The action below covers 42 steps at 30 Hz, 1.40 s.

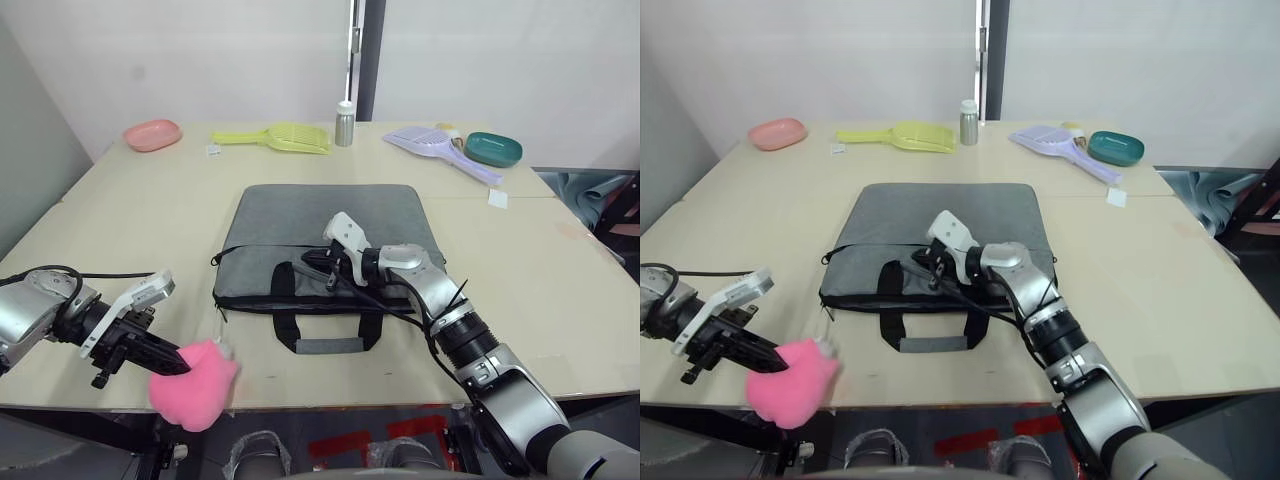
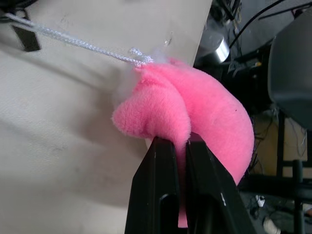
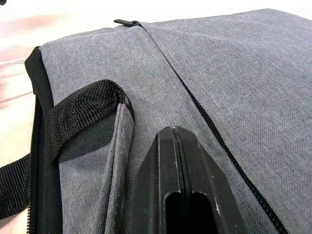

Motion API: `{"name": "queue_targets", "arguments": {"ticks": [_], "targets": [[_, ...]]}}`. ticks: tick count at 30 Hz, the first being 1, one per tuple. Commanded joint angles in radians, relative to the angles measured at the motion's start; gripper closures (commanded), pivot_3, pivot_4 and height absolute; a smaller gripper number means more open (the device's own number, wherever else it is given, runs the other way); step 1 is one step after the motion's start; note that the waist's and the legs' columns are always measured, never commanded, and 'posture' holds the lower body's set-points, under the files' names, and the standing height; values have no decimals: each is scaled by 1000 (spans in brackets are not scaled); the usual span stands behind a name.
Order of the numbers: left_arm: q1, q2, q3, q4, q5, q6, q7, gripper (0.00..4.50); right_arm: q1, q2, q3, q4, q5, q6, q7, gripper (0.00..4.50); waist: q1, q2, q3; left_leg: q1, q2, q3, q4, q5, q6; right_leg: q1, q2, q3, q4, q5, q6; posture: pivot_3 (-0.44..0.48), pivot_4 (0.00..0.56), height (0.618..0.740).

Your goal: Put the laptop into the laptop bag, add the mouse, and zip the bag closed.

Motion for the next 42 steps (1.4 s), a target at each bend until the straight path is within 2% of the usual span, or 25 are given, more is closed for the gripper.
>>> {"name": "queue_targets", "arguments": {"ticks": [1, 6, 11, 15, 24, 28, 30, 33, 36, 42], "targets": [[54, -47, 102, -110, -74, 86, 51, 4476, 23, -2, 8, -22, -3, 23, -1, 4500, 0, 0, 0, 0, 0, 0, 0, 0, 0, 0, 0, 0, 0, 0, 0, 0, 150, 740], [156, -117, 195, -243, -106, 162, 126, 4476, 32, -5, 8, -42, -2, 37, -2, 4500, -5, 0, 0, 0, 0, 0, 0, 0, 0, 0, 0, 0, 0, 0, 0, 0, 150, 740], [195, -166, 225, -327, -102, 196, 169, 4476, 32, -8, 8, -44, -1, 43, 1, 4500, -5, 0, 0, 3, 0, 0, 0, -1, 2, 2, 0, 0, 0, 0, 0, 0, 150, 740], [190, -196, 240, -327, -89, 211, 187, 4476, 29, -8, 10, -39, -4, 42, 1, 4500, -5, 0, 0, 4, 0, 0, 0, -1, 2, 3, 0, 0, 1, 0, 0, 0, 150, 740], [141, -237, 260, -203, 1, 181, 228, 4476, 28, -12, 7, -51, 0, 48, 3, 4500, -5, 0, 0, 4, 0, -1, 1, -1, 2, 4, 0, 0, 1, 0, 0, 0, 150, 740], [159, -239, 253, -189, 41, 151, 222, 4476, 18, -4, -58, -151, 81, 127, 1, 4500, -5, 0, 0, 3, 0, -1, 1, -1, 2, 4, 0, 0, 1, 0, 0, 0, 150, 740], [161, -238, 259, -172, 52, 141, 215, 4476, 10, -31, -128, -268, 169, 245, 6, 4500, -3, 1, 1, 3, 0, -1, 1, -1, 2, 4, 0, 0, 1, 0, 0, 0, 150, 740], [165, -234, 260, -153, 76, 116, 202, 4500, 1, -103, -209, -410, 288, 407, 31, 3670, 7, 1, 1, 2, 0, -1, 0, -1, 2, 3, 0, 0, -1, 0, 0, 0, 150, 740], [174, -236, 261, -143, 87, 101, 193, 4500, -14, -197, -308, -500, 385, 557, 24, 2658, 12, 1, 1, 3, 0, -1, 0, 0, 1, 4, 1, 0, -2, 0, 0, 0, 150, 740], [194, -255, 271, -156, 93, 98, 199, 4500, 27, -446, -429, -518, 449, 706, 40, 577, 27, 1, 1, 4, 0, 0, 0, 0, 1, 4, 1, 1, -1, 0, 0, 0, 150, 740]]}}
